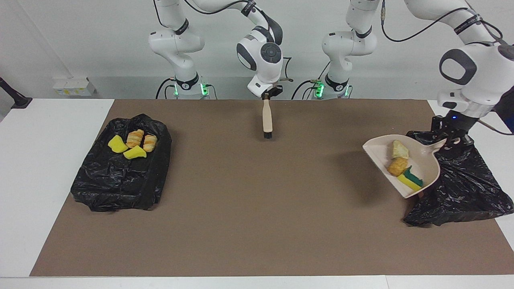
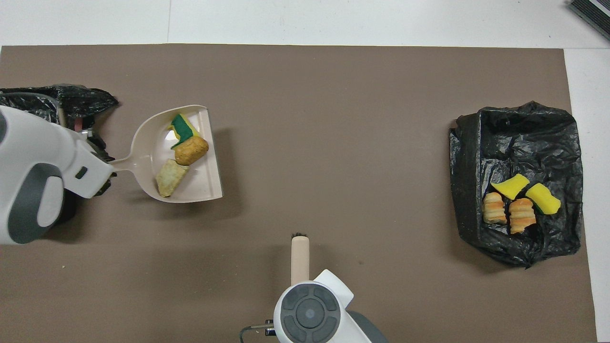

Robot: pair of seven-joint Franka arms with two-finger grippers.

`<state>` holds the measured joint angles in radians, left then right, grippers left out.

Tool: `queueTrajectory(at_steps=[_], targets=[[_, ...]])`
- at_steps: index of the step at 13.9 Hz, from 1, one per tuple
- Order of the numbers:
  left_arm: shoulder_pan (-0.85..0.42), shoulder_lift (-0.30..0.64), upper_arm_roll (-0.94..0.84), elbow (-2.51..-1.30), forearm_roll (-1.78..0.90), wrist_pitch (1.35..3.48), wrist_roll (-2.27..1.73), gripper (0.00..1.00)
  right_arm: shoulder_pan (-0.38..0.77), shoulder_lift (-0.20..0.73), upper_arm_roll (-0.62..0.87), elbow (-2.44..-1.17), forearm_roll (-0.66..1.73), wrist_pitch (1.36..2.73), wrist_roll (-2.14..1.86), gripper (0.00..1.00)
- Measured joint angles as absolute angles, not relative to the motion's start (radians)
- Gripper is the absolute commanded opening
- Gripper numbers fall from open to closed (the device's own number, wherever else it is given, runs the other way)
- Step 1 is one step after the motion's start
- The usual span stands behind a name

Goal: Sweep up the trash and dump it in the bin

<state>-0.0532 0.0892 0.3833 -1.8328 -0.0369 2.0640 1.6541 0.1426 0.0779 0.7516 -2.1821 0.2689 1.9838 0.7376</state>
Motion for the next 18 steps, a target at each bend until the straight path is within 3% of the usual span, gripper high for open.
queueTrajectory(at_steps=[5, 7, 13, 15, 18], targets=[[-0.011, 0.221, 0.489, -1.651, 0.048, 2.07, 1.79, 0.0, 0.147, 0.107, 0.752, -2.191, 0.251, 2.01, 0.738, 0.0], [0.02, 0.262, 0.489, -1.601, 0.136, 2.107, 1.82, 0.0, 0.149, 0.107, 0.752, -2.199, 0.251, 2.029, 0.739, 0.1], [0.018, 0.291, 0.468, -1.591, 0.505, 2.153, 1.824, 0.0, 0.148, 0.114, 0.749, -2.204, 0.251, 2.073, 0.74, 0.15], [0.018, 0.291, 0.466, -1.592, 0.583, 2.149, 1.827, 0.0, 0.148, 0.115, 0.749, -2.205, 0.251, 2.082, 0.74, 0.26], [0.018, 0.289, 0.447, -1.591, 0.697, 2.123, 1.827, 0.0, 0.146, 0.116, 0.749, -2.206, 0.251, 2.083, 0.74, 0.64]])
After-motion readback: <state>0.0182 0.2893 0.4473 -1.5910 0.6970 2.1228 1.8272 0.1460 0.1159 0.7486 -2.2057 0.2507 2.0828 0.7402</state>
